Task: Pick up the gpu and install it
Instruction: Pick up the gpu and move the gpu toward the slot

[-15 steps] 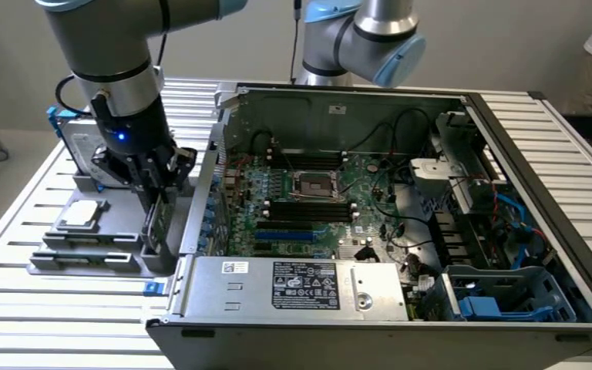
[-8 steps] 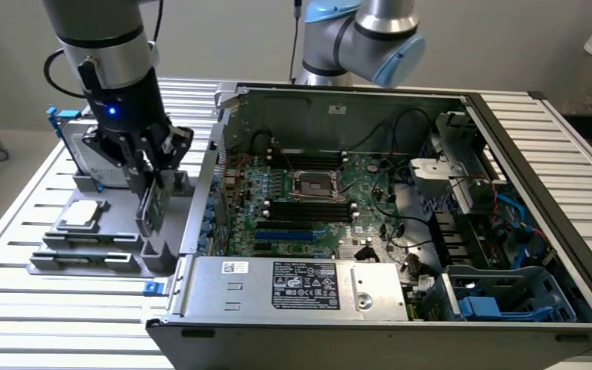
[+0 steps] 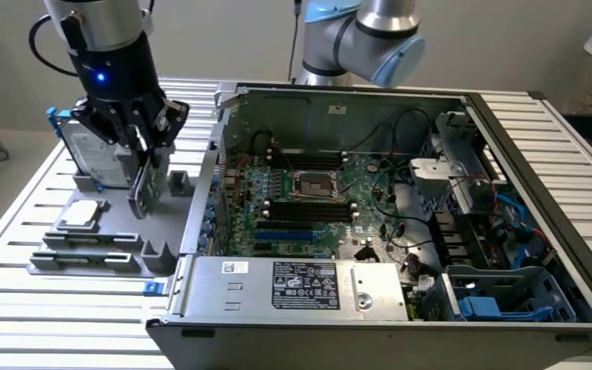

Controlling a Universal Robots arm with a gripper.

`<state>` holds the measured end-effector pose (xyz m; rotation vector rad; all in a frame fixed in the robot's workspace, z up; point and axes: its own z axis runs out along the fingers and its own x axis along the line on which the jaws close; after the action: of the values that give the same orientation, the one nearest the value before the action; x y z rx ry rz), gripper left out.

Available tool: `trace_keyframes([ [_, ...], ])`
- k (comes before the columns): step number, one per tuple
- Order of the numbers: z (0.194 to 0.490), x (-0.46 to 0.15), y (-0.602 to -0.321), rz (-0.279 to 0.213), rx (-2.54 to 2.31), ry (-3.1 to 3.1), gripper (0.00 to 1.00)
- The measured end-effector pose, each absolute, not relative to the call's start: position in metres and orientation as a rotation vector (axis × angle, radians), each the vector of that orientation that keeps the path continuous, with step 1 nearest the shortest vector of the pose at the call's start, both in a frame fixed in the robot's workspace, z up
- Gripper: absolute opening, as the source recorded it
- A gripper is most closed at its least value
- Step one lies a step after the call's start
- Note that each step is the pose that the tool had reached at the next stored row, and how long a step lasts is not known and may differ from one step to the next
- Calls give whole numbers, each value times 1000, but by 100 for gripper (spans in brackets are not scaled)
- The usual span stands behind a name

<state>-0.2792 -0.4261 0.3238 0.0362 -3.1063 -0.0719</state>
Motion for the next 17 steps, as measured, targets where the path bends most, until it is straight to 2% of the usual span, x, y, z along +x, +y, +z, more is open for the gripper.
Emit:
trace_keyframes([
  [17, 401, -255, -425, -73, 37, -3106, 26],
])
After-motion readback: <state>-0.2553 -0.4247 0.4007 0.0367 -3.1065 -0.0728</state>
